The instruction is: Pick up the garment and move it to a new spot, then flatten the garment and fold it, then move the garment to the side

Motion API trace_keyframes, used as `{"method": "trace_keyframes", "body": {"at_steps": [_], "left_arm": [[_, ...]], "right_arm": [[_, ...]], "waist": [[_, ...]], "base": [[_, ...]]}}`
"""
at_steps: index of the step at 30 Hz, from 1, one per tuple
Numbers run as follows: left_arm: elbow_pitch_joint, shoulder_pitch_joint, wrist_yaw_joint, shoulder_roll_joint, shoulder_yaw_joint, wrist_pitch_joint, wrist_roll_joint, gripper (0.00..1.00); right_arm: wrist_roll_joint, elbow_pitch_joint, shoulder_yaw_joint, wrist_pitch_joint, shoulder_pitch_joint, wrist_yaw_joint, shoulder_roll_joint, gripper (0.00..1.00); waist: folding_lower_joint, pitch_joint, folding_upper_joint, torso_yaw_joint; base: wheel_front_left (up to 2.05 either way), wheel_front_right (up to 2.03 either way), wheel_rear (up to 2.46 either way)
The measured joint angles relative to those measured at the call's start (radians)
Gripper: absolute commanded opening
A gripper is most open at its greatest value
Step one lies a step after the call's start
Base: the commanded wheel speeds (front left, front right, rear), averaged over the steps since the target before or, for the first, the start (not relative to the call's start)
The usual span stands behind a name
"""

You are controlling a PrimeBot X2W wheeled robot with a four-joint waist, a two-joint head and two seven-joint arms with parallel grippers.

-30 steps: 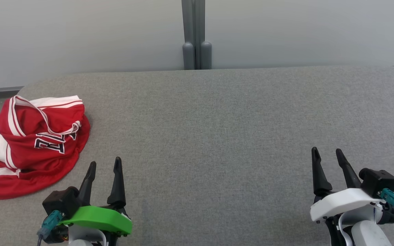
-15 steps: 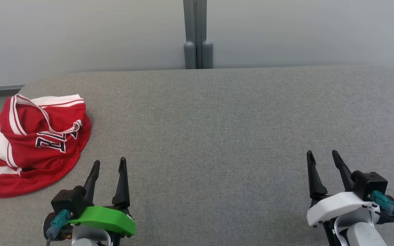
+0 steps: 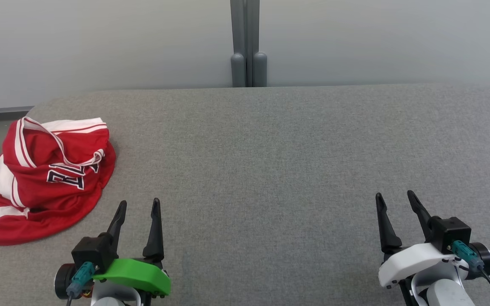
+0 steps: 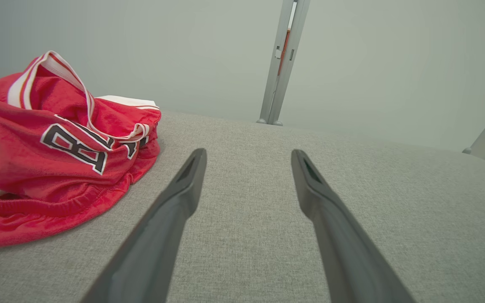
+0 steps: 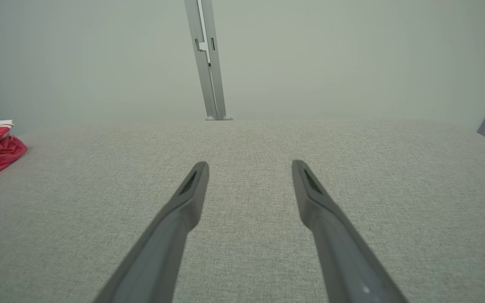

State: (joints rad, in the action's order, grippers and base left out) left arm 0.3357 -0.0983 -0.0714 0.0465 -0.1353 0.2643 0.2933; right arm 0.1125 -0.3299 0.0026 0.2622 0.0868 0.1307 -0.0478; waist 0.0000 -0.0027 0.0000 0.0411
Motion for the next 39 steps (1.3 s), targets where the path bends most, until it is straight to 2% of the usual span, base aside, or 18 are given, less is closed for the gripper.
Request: {"method": "trace_keyframes", "body": {"at_steps": [17, 24, 31, 39], "left_arm": [[0.0, -0.001, -0.001, 0.0, 0.005, 0.0, 0.002, 1.0], [0.002, -0.003, 0.002, 0.0, -0.007, 0.0, 0.006, 1.0], [0.002, -0.004, 0.007, 0.0, -0.009, 0.0, 0.007, 1.0], [0.004, -0.004, 0.007, 0.001, -0.002, 0.0, 0.0, 1.0]], "right_arm": [[0.005, 0.0, -0.001, 0.0, 0.0, 0.0, 0.0, 1.0], [0.003, 0.005, -0.004, 0.001, 0.0, 0.0, 0.0, 1.0], [0.0, 0.012, -0.014, 0.001, -0.002, 0.0, -0.001, 1.0], [0.008, 0.018, -0.011, 0.001, -0.003, 0.0, -0.001, 1.0]], "waist": [[0.0, -0.002, 0.0, 0.004], [0.0, -0.001, 0.0, 0.031], [-0.0001, 0.001, 0.0, 0.108], [0.0, 0.005, 0.0, 0.244]], "base": [[0.0, 0.0, 0.0], [0.0, 0.0, 0.0], [0.0, 0.0, 0.0], [0.0, 0.0, 0.0]]}}
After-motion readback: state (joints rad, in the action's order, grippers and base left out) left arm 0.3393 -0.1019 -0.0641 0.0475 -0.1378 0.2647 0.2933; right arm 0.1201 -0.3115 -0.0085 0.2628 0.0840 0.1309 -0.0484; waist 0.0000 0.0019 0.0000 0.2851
